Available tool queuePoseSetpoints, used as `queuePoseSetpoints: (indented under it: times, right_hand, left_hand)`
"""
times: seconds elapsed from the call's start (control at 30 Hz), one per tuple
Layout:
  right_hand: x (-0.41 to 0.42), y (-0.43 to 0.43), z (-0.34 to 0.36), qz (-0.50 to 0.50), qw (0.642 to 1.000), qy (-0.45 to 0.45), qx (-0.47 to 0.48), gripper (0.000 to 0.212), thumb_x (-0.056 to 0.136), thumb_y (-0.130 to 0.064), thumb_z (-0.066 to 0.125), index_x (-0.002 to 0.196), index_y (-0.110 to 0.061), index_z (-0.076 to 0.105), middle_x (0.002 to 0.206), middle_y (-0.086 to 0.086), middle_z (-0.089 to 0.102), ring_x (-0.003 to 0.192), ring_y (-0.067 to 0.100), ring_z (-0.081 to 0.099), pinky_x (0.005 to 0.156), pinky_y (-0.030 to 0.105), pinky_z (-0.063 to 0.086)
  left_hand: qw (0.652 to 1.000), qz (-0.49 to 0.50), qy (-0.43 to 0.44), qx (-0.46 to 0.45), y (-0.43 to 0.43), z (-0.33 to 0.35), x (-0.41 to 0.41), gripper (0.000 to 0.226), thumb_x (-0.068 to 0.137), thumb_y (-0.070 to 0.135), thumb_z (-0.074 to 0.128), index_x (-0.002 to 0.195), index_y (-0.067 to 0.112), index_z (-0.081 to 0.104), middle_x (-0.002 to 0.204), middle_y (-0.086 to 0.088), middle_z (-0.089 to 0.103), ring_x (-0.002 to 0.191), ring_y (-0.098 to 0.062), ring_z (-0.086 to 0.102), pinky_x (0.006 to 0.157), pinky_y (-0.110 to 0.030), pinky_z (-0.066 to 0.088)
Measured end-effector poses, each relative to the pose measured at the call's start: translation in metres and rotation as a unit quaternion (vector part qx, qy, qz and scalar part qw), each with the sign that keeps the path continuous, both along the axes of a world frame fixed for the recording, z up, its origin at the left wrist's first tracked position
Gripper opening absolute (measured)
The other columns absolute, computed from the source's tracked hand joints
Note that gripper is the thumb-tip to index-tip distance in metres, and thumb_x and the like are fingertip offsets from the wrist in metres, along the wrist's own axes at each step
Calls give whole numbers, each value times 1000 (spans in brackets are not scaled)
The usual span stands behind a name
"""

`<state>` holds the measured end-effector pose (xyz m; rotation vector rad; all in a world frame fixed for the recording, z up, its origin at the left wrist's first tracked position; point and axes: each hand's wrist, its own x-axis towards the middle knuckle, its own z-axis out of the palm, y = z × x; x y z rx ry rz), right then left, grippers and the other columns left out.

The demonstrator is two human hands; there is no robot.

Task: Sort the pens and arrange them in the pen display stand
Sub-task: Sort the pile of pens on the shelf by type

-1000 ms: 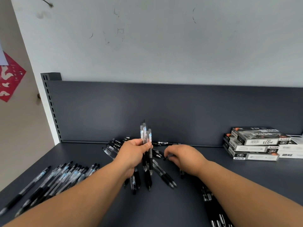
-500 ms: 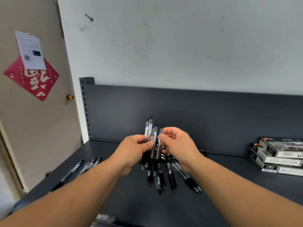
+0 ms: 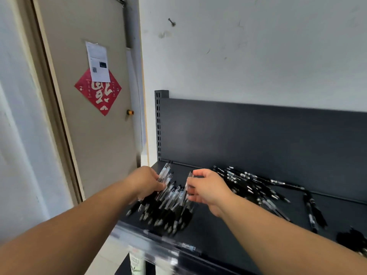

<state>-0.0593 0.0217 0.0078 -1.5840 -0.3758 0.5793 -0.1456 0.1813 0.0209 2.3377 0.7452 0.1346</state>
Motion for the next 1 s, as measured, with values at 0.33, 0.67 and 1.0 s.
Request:
queuePoseSetpoints:
  times: [0.33,0.67,1.0]
  right_hand:
    - [11,21,-23,-20,975,-140,-174,51,81,-19,73,128,-15,51,97,2,61,85,21,67,83,38,58]
    - [-6,12,-24,143,887,-329,-289,60,67,-36,86,120,-31,60,112,-6,54,99,14,58,88,25,48]
    - [7,10,-36,156,914,-316,-201,38,69,-20,86,90,-36,59,101,-12,60,86,2,61,72,12,47]
  left_hand:
    - [989,-32,22,144,-3,-35,6,41,87,41,63,118,14,62,122,-6,59,113,-23,55,92,-28,43]
    - [994,-69,6,82,3,-47,4,50,97,40,48,142,18,43,151,-4,35,137,-20,37,110,-29,30]
    - [995,-73,-2,61,0,-52,12,56,96,45,46,144,17,38,151,-4,36,136,-20,39,110,-31,32]
